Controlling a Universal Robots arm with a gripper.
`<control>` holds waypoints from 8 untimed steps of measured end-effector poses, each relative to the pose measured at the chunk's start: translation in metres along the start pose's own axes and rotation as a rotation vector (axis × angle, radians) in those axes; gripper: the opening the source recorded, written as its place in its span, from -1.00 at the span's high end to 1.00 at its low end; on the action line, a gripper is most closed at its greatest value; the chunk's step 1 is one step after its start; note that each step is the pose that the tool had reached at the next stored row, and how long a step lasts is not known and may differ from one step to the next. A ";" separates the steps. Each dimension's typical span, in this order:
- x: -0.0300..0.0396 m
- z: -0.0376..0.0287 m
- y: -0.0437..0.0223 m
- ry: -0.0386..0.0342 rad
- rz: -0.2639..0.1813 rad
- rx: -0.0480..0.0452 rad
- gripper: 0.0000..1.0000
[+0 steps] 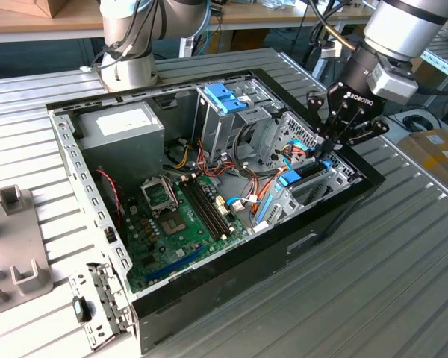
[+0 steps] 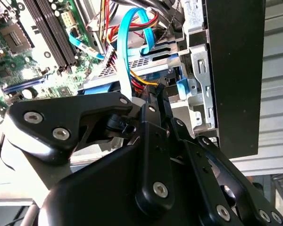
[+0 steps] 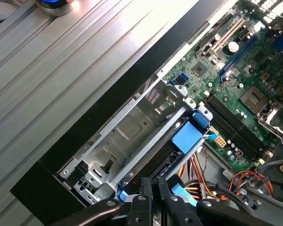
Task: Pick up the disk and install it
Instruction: 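Insert the first disk wire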
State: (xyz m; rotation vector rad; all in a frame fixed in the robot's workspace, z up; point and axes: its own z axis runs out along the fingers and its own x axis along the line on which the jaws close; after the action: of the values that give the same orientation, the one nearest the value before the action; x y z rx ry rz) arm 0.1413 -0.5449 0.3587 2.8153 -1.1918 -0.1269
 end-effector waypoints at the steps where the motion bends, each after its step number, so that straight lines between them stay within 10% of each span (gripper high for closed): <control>1: 0.0000 0.0001 0.0000 -0.0014 0.013 0.0006 0.67; 8: 0.0000 0.0004 0.0000 -0.0052 0.048 0.0021 0.67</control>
State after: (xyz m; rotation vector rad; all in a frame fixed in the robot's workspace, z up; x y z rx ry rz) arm 0.1413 -0.5449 0.3584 2.7877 -1.2597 -0.1299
